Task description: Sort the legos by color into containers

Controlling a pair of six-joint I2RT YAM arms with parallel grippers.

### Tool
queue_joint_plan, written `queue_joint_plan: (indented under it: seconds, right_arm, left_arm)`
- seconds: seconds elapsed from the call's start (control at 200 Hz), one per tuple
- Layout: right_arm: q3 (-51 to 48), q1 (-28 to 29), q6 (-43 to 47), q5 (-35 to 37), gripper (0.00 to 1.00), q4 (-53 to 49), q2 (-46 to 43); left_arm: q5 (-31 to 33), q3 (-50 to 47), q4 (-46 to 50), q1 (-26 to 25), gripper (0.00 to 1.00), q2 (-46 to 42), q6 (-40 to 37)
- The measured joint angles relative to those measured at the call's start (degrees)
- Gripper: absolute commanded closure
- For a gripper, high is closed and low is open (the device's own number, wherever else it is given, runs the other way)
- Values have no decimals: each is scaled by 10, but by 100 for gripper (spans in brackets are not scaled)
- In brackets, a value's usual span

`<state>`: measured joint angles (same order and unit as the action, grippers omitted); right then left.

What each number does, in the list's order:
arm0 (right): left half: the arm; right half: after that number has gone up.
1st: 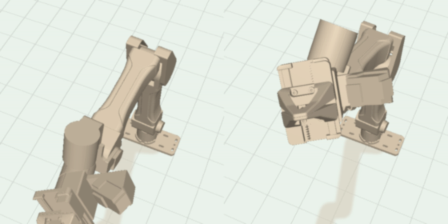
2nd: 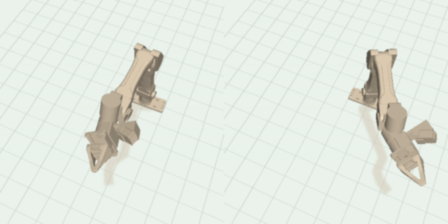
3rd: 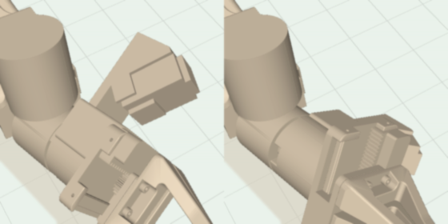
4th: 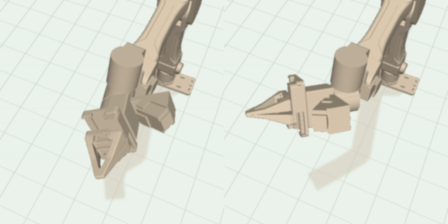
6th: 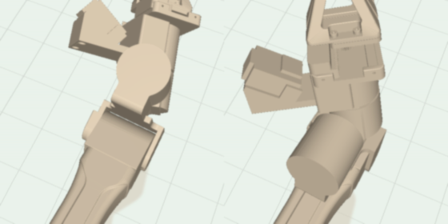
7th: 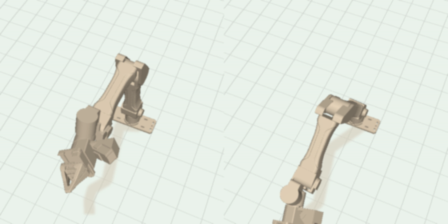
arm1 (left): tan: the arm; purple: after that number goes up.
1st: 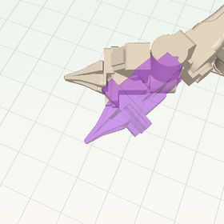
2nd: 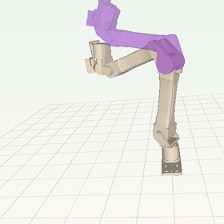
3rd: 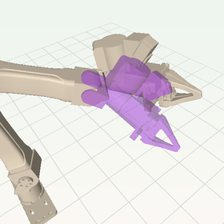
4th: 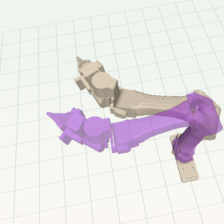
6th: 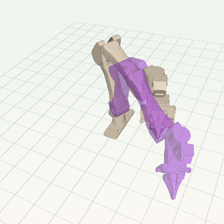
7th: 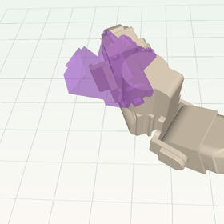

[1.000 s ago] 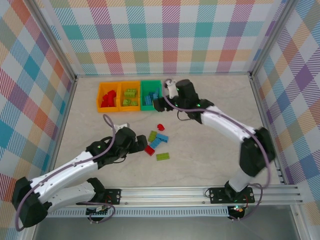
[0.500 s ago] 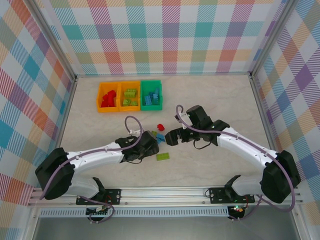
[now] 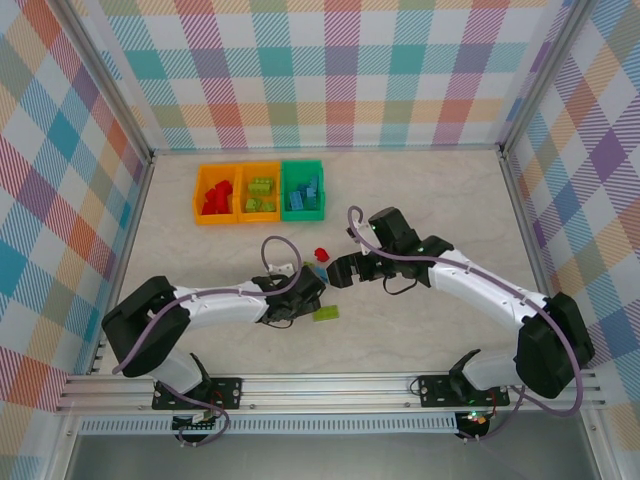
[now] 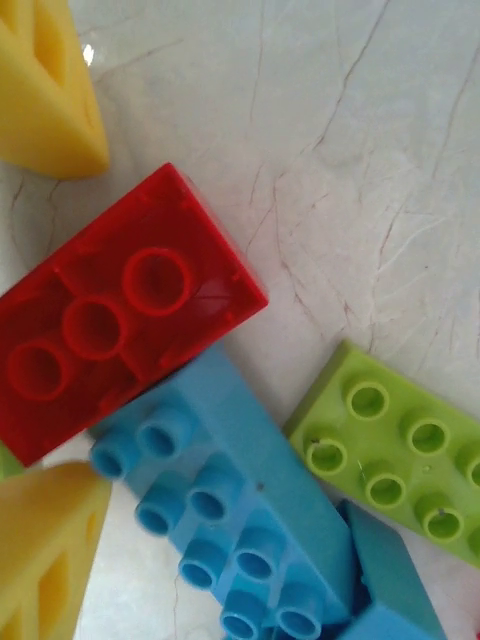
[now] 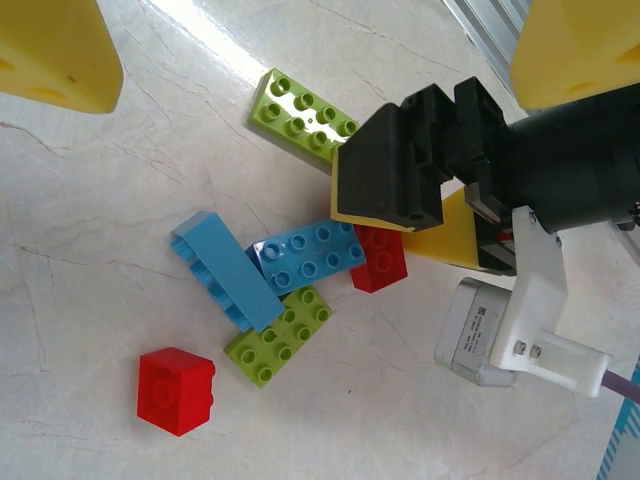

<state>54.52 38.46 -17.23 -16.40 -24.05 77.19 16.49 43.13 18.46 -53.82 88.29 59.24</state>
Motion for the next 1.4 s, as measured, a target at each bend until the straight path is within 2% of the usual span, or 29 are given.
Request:
queue_joint_plan:
  seconds: [0.42,0.62,0.82,0.895,1.095,1.24,1.4]
  right_arm:
    - [-1,0,-3,-5,0,-1,-13]
    - [-1,0,-3,-35,0,-8,-13]
    - [-1,0,-1,-86,0,-9,-14]
    - [-2,0,-2,-95,0,-3,-20]
    - [-4,0,-6,-96,0,20,-39]
    - [-15,0,-15,-96,0,35,-42]
    - [-24,0,-16,-90,0,31,-47]
  left_arm:
    - [28,-35,10,0,71,-39,0]
    - [42,-45,35,0,74,-95,-7]
    - [89,-41,74,12,72,-224,-56]
    - [97,-26,83,52,72,-254,-87]
    - [67,38,77,241,73,-238,-185]
    - [24,120,56,349,74,-134,-242]
    - [-21,234,39,428,72,11,-285]
